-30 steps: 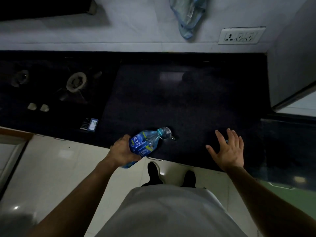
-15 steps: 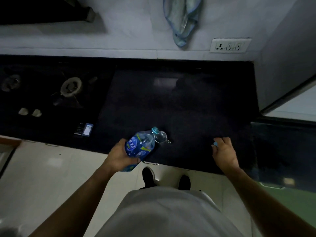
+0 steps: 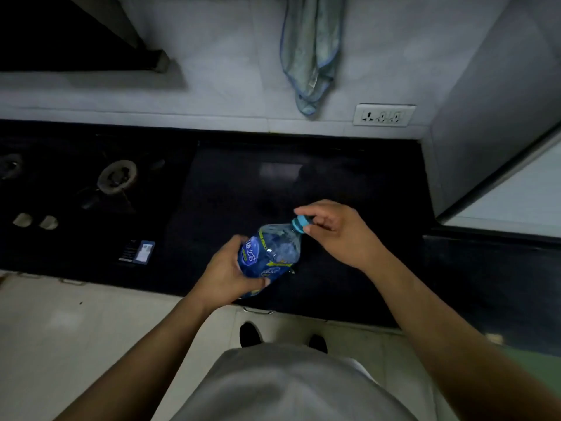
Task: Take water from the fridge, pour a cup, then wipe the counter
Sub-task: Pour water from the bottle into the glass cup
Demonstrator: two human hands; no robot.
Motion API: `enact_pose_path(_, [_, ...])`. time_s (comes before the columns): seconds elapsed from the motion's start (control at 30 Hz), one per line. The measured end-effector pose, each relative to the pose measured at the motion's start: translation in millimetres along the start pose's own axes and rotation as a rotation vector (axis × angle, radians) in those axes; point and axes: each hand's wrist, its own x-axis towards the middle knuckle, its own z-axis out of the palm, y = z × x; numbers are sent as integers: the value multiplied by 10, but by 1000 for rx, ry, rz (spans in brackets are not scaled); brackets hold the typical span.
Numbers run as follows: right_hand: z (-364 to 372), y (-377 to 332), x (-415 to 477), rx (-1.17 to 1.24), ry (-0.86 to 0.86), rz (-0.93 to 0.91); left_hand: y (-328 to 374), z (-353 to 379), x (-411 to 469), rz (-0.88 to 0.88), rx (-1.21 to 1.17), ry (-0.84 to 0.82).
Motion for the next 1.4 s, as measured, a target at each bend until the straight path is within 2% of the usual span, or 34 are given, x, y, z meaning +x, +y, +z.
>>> enact_pose_path(0.1, [-168, -159, -10, -103, -21, -60, 119, -44, 23, 51, 30, -2])
enact_pose_path(0.17, [-266, -315, -3, -220, 5, 3, 208, -75, 40, 91, 59, 9])
enact_pose_path(0.27, [-323, -478, 33, -543, 74, 123, 328, -114, 86, 155, 95, 16])
enact_pose_path(0.33, [-336, -553, 22, -636, 130, 213, 394, -127, 116, 184, 93, 4])
enact_pose_path(0.4, [-364, -572, 2, -588, 105, 235, 452, -136, 139, 181, 81, 5])
enact_pose_path(0.5, [-441, -617, -69, -82, -82, 149, 525, -151, 160, 179, 57, 5])
enact_pose_path(0.53, [-471, -608, -85, 4, -112, 118, 545, -149, 164, 181, 51, -3])
enact_pose_path(0.6, [-501, -553, -117, -114, 5, 89, 594, -133, 163, 179, 37, -16])
enact_pose_path(0.7, [-500, -555, -125, -297, 169, 225, 681, -111, 169, 191, 60, -5])
enact_pose_path(0.77, [-532, -524, -134, -214, 132, 167, 748, -128, 172, 214, 73, -16])
enact_pose_path(0.83, [-604, -474, -131, -135, 11, 58, 797, -150, 189, 247, 79, -53])
enact_pose_path(0.87, [-622, -454, -141, -160, 0, 13, 817, -156, 201, 263, 90, -67])
enact_pose_path(0.93, [-607, -446, -151, -275, 123, -12, 854, -143, 226, 296, 144, -64])
enact_pose_path(1.0, [-554, -425, -146, -392, 289, 141, 888, -101, 249, 325, 227, -36])
enact_pose_path(1.07, [-573, -426, -175, -258, 266, 263, 941, -72, 260, 320, 218, -30])
enact_pose_path(1.17, [-668, -437, -270, 92, 137, 65, 1010, -118, 301, 257, 23, -119])
enact_pose_path(1.23, [-703, -418, -293, 86, 240, -66, 1064, -156, 347, 246, -36, -192])
enact_pose_path(1.3, [-708, -414, -242, -100, 403, 27, 1173, -113, 349, 284, 88, -155])
enact_pose_path(1.37, [-731, -377, -207, -254, 463, 237, 1248, -34, 345, 378, 408, 51])
enact_pose_path(1.4, [-739, -361, -240, -292, 480, 202, 1271, -12, 329, 427, 467, 107])
